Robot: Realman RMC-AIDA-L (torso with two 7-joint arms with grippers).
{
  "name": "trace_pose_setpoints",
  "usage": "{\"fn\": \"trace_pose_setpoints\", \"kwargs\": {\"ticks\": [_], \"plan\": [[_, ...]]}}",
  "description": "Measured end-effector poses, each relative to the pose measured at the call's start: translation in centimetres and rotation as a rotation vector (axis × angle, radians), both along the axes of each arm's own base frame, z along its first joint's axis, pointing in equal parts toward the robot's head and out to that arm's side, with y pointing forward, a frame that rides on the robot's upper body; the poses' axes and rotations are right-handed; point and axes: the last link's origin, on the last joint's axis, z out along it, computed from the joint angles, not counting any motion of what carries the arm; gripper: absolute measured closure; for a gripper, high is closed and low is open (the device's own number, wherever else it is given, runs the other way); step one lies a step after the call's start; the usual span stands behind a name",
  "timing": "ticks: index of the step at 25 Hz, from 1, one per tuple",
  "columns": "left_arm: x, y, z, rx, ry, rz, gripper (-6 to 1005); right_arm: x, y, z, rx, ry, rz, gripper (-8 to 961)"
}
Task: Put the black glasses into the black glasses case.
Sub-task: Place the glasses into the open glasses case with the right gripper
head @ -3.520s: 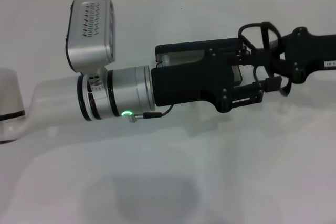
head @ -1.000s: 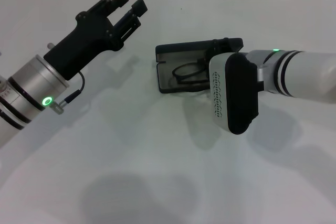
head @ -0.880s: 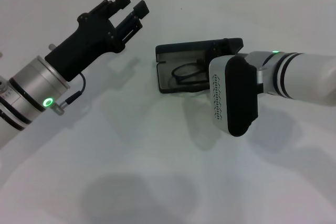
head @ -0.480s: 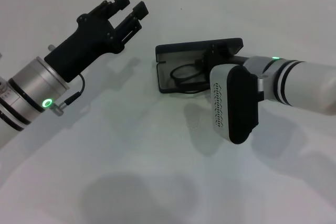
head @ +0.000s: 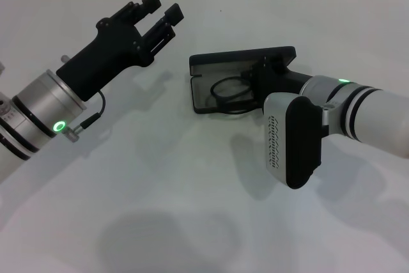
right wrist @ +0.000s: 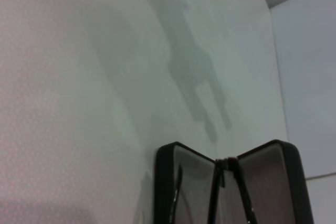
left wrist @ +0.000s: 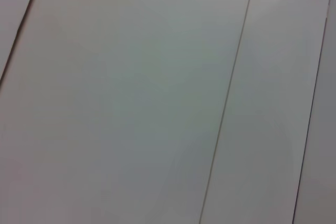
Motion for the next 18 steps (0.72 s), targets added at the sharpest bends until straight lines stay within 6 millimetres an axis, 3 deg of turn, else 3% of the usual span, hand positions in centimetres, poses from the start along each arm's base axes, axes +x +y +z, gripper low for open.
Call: {"fn": "trace_pose_setpoints", "kwargs": {"ticks": [18], "plan": [[0.3,-0.3,-0.6,-0.016,-0.003,-0.007,438,1.3,0.4,0.3,0.052,0.038,0.005,858]]}}
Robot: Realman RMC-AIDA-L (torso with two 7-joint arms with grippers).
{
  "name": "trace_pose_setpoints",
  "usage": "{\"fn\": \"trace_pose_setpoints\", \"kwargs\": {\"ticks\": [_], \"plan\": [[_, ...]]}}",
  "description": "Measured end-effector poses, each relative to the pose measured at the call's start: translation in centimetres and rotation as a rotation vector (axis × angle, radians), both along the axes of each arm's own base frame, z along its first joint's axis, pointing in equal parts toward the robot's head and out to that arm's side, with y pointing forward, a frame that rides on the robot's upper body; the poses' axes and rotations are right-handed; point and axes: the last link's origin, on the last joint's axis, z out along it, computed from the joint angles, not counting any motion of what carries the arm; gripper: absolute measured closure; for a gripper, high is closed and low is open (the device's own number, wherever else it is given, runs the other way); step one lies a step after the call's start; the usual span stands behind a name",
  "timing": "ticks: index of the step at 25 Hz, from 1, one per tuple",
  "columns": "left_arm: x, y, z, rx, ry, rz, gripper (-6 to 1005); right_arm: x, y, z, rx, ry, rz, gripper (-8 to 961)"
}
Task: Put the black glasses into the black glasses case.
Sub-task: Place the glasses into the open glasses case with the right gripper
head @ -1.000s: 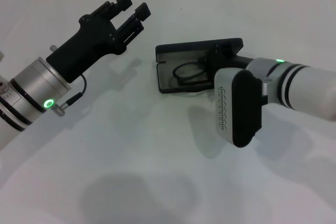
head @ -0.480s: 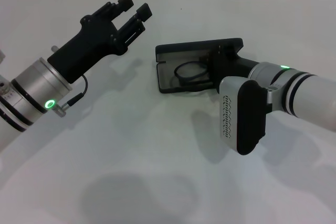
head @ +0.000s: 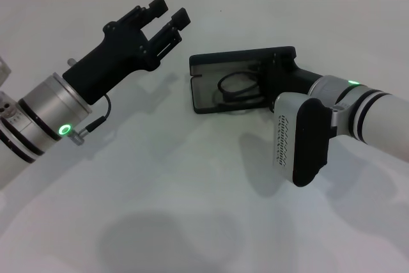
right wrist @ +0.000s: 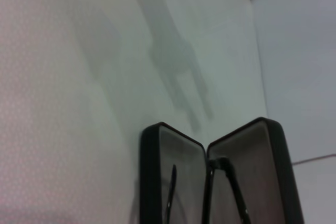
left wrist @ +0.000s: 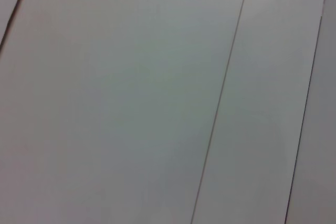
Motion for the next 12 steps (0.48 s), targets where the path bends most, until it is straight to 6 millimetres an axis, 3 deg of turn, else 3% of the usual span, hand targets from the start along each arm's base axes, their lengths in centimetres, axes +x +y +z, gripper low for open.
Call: {"fn": "trace_pose_setpoints", "kwargs": {"ticks": [12], "plan": [[-0.04,0.02,0.06,0.0,0.002,0.0,437,-0.23,-0.09,0.03,0.026,0.032,0.04,821]]}}
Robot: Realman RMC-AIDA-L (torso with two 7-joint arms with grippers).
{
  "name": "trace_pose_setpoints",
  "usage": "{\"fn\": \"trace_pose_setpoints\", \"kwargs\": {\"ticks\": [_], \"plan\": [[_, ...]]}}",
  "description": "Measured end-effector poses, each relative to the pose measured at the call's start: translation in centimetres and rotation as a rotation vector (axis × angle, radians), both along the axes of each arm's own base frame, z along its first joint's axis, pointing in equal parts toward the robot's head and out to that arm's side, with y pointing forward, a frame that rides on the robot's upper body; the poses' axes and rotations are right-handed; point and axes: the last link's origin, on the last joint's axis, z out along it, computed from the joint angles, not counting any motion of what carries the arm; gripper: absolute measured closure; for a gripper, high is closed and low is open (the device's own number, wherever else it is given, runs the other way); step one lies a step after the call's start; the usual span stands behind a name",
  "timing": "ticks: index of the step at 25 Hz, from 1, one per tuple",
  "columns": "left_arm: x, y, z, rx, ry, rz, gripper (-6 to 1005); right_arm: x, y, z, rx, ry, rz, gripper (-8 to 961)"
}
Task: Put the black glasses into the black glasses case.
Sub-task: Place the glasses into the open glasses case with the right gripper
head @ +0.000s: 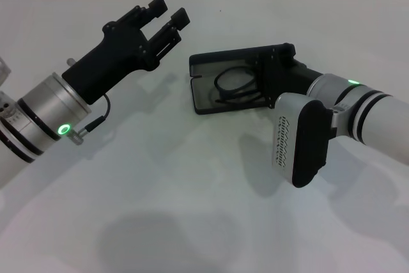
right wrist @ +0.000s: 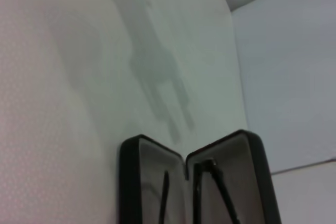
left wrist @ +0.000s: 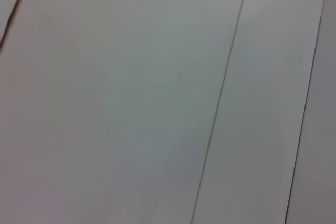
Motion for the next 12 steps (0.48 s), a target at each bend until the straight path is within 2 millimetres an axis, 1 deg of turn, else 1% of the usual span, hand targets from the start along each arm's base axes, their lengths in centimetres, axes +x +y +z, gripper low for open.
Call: {"fn": "trace_pose_setpoints", "kwargs": {"ticks": [8,12], "plan": [[-0.08,0.08,0.17,0.002,0.003,-0.001,437,0.14,-0.19,-0.13,0.009,0.01,0.019,776],[-0.09,0.13,0.24,0.003,0.005,-0.001,437,0.14,-0.17,-0.1,0.01,0.027,0.008,777]]}}
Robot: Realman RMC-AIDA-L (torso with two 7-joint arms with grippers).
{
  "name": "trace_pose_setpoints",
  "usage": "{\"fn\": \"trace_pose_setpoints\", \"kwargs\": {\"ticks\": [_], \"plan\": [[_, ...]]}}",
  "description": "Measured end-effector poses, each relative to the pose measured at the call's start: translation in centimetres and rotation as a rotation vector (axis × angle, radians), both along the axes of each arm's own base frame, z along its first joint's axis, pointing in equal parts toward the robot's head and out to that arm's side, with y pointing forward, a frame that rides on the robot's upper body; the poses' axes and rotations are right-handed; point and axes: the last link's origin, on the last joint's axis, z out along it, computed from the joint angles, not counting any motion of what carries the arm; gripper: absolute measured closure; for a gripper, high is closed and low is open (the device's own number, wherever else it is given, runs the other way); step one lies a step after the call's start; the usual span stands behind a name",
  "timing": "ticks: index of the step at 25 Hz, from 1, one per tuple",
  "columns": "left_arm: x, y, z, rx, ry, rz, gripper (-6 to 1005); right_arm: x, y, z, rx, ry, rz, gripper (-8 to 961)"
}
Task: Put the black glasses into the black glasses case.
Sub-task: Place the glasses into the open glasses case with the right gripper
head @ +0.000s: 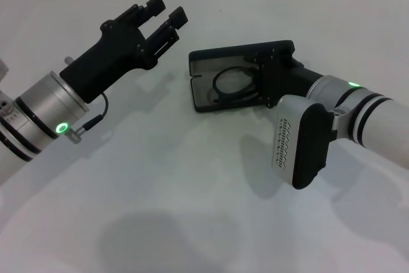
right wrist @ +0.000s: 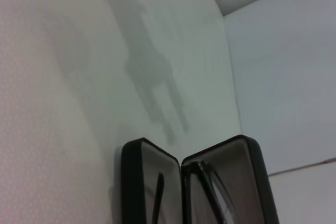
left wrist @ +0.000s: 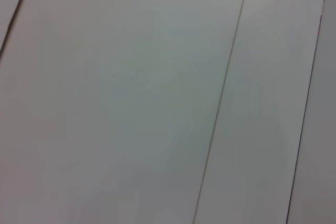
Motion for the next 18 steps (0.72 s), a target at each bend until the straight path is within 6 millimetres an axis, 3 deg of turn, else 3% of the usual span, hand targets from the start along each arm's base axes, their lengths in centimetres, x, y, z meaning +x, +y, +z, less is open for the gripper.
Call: {"fn": "trace_pose_setpoints", "kwargs": {"ticks": [18], "plan": [[0.2,0.5,0.4,0.009,0.01,-0.016,438,-3.0,2.0,2.7,-0.082,0.034,-0.206,774]]}}
